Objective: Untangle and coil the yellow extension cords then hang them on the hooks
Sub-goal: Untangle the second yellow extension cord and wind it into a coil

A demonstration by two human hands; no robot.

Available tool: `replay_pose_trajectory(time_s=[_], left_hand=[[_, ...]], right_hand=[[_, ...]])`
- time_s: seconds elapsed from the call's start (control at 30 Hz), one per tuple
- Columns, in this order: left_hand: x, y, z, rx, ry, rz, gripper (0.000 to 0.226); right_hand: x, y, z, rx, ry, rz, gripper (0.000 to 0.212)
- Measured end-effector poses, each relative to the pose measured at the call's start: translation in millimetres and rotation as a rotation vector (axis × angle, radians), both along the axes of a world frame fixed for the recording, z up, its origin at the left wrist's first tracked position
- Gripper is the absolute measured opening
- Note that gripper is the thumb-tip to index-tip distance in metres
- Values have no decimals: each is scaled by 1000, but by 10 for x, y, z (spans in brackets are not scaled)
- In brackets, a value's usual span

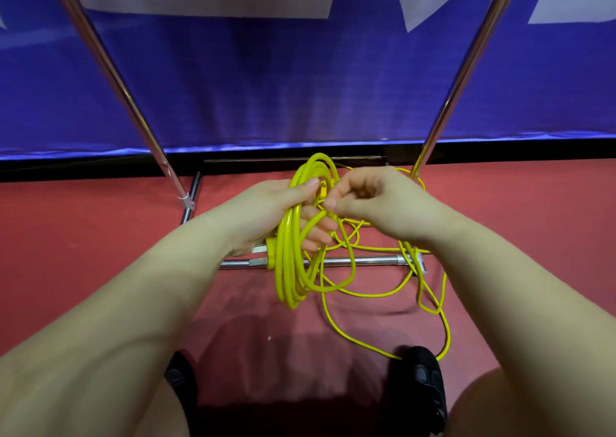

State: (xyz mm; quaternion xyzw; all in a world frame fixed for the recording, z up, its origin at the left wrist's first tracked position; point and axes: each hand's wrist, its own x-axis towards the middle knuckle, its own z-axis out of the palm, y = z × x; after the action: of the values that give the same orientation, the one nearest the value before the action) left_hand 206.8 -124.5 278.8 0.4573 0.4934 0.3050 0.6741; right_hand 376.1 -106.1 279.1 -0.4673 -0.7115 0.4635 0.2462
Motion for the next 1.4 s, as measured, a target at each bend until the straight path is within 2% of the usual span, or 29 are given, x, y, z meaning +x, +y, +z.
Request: replay_pose_trajectory(time_s=[0.17,0.27,0.43,0.5,0.63,0.77,0.83,0.93,0.97,1.13,1.23,1.3,1.4], left_hand=[[-43,37,-59,98,68,39,43],[-92,89,-61,101,-4,92,33],[-124,94,-46,101,69,59,31],[-93,64,-30,100,89,15,34],[-14,27,-32,96,77,7,30],[-32,54,-69,142,80,-16,43],[-63,78,-93,159,46,-6,41],[-121,127,-113,173,2,44,33],[-140,140,-115,174,-3,56,33],[-224,192,-116,190,-27,189,31],[-258,233,-91,216,-77,318,23],[-274,241,-63,225,-99,370,21],[-293,235,-71,264,-19,357,22]], right_hand=[[-3,10,-7,-81,13,-120,17],[71,44,2,-112,-125,-134,43],[136,100,46,53,43,-361,31],[127,95,40,58,63,-317,32],[9,1,-16,60,-83,-149,27],[-2,11,18,34,-11,-181,26],[30,23,23,-19,-26,-146,30],[77,17,-5,-116,-227,-81,48],[102,21,-9,-128,-307,-86,47],[246,51,-124,-58,-777,-14,26],[281,53,-204,-66,-920,19,15],[286,61,-214,-34,-845,-34,14],[238,83,-185,-70,-493,-166,16]])
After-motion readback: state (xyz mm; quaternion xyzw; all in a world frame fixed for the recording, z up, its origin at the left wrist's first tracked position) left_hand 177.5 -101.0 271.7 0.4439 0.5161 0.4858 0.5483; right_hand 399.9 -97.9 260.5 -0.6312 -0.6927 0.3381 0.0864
